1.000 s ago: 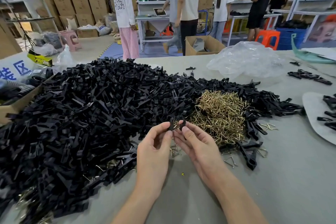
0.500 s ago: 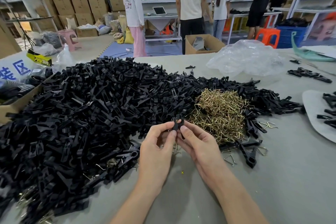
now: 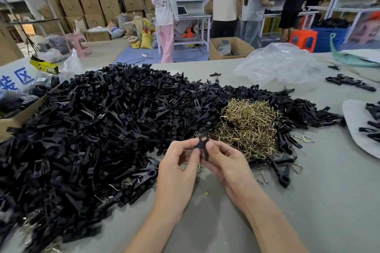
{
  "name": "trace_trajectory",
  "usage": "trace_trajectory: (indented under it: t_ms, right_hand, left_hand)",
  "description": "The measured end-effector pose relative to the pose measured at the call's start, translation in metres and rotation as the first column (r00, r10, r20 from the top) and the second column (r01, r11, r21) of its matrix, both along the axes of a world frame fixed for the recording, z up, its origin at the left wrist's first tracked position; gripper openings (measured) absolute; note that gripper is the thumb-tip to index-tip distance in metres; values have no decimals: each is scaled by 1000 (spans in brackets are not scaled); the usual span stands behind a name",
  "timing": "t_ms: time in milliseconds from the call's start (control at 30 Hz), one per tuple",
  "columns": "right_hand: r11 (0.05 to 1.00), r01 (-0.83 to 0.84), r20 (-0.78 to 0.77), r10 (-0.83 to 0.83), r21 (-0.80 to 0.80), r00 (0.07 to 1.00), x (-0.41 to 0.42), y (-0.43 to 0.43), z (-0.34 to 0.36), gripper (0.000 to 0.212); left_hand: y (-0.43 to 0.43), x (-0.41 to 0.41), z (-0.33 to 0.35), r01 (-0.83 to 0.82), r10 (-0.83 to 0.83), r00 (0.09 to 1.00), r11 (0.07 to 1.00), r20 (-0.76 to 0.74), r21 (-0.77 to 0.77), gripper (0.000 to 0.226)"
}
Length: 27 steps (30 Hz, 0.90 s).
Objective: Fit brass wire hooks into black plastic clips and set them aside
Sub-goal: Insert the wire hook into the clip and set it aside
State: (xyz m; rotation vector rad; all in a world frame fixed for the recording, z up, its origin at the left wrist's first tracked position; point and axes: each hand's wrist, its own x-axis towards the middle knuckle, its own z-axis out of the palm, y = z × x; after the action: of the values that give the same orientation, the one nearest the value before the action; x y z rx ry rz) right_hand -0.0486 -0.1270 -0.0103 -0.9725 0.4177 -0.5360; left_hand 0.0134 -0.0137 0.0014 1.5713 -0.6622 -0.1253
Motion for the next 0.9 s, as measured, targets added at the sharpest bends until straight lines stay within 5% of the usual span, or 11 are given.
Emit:
trace_trajectory:
  t_ms: [300,400,500,567,633,900]
  right_hand:
    - [986,-164,92,164,-11,982,-7,0,8,32]
    - [997,-61,168,53,42,984,-8,-5,15,22]
    - [973,66,212,-114,223,971,-15,-19,18,24]
    - [952,114,226,-182,282,957,-19,-25,18,22]
    - [949,133,221,-200,286,954,-20,-26,17,21]
    - [953,120,179,-173,277,969,-14,-23,16,28]
  left_hand:
    - [5,0,2,62,-65,994,997,82,42,39]
    - [6,3,2,29,-39,990,997,137,74,39]
    - [9,12,-4,-111,10,945,950,328,293,27]
    - [13,16,-8,-214,-102,845,835,525,507,20]
    - [16,17,-10,-237,-236,796,726,558,646,26]
    - [18,25,-6,-177,-359,760,688,542,704,28]
